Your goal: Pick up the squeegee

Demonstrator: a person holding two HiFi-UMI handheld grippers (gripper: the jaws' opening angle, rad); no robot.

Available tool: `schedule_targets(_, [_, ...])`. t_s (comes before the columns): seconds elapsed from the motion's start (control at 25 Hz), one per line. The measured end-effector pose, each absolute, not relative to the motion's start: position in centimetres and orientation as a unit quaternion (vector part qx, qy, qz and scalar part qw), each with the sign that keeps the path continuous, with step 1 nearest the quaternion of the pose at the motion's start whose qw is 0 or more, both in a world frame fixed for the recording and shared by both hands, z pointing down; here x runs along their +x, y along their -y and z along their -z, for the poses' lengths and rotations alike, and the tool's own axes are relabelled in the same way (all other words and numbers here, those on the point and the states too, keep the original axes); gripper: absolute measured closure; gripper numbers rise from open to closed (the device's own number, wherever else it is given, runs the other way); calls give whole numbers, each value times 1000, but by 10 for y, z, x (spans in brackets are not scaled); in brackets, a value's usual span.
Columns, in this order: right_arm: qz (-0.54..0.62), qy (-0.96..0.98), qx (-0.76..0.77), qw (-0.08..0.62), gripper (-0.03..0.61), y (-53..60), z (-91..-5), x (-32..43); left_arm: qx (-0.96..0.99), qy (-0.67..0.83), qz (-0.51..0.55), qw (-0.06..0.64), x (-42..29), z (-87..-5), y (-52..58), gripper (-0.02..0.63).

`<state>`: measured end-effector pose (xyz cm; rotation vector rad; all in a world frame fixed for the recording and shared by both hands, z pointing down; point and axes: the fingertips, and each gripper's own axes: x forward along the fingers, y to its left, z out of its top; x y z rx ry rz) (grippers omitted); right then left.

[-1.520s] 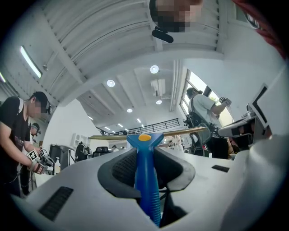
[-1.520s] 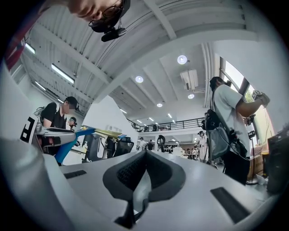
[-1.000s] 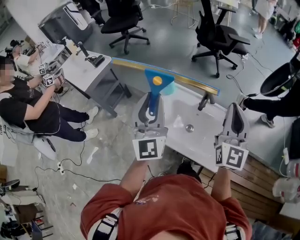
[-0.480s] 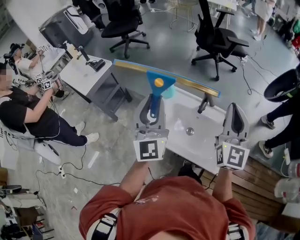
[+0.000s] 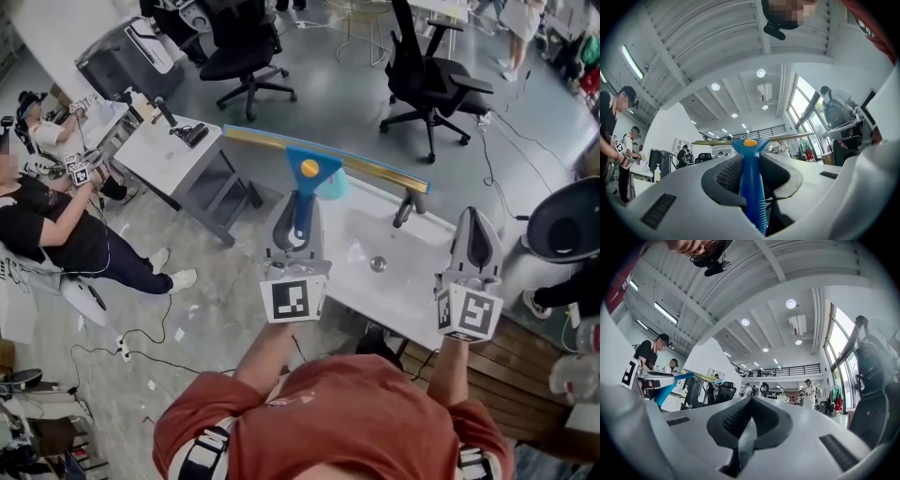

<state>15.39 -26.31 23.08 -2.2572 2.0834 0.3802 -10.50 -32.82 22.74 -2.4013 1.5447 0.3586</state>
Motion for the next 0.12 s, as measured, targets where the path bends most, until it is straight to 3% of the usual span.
schedule_targets(0.12, [-119,-671,-732,22,571,264,-234,158,-827,-532,-122,134,-103,-228,332,488])
